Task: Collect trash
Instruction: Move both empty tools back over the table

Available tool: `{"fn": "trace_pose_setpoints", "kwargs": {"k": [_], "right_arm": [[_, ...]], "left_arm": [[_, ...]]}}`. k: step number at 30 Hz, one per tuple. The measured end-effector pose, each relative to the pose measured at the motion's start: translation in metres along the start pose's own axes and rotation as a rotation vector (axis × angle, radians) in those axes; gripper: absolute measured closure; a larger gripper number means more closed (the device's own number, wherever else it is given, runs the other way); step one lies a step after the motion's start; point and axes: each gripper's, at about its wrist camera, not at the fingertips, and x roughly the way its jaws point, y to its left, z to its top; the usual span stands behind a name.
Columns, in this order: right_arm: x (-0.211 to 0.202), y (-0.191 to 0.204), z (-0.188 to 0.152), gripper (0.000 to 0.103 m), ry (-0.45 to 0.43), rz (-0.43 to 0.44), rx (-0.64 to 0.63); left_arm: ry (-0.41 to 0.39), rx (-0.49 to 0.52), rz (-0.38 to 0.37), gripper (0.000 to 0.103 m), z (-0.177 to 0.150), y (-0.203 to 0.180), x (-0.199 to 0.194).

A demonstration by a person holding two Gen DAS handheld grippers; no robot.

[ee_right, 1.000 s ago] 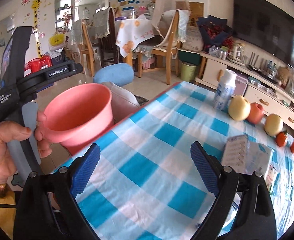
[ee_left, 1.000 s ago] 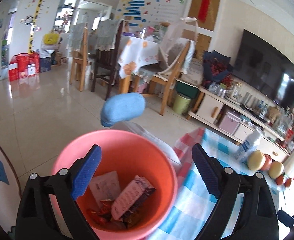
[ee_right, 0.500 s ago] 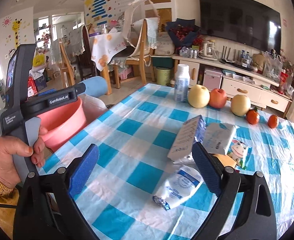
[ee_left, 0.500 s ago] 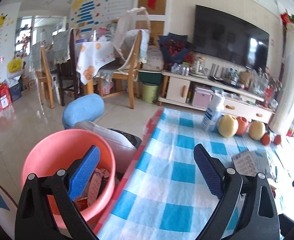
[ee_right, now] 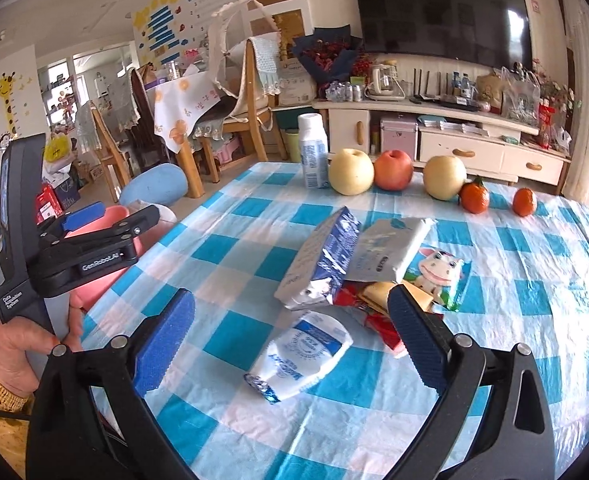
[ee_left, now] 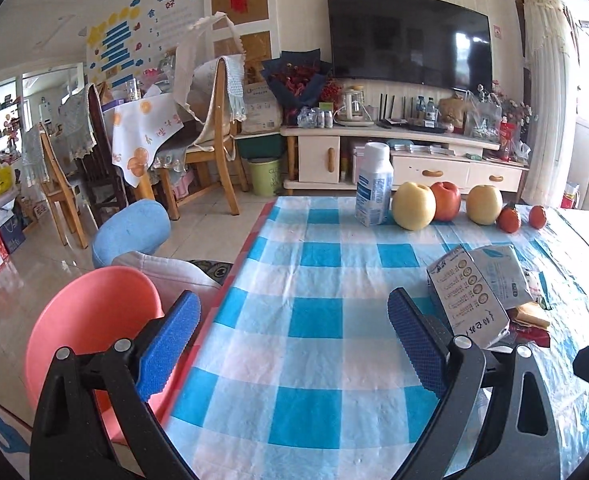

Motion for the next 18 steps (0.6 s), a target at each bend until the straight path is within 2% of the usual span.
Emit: {"fn": "trace_pose_setpoints", "kwargs": {"k": [5,14,18], "right_arm": [[-0.005,-0.026,-0.003,0.006,0.007,-0.012,0.045],[-0.015,-0.063,0.001,0.006,0.015,-0.022,0.098],[-0.016,-0.076,0.004,0.006,0.021,-0.026,0.119]], "left_arm": [[0.033,0.005,-0.049,0.009,-0.001,-0.013,0.005],[0.099,0.016,-0.242,0.009,-0.006,-0.056,0.011],[0.123,0.06,-0.307,0.009,-0.007,-0.081,0.015]]}}
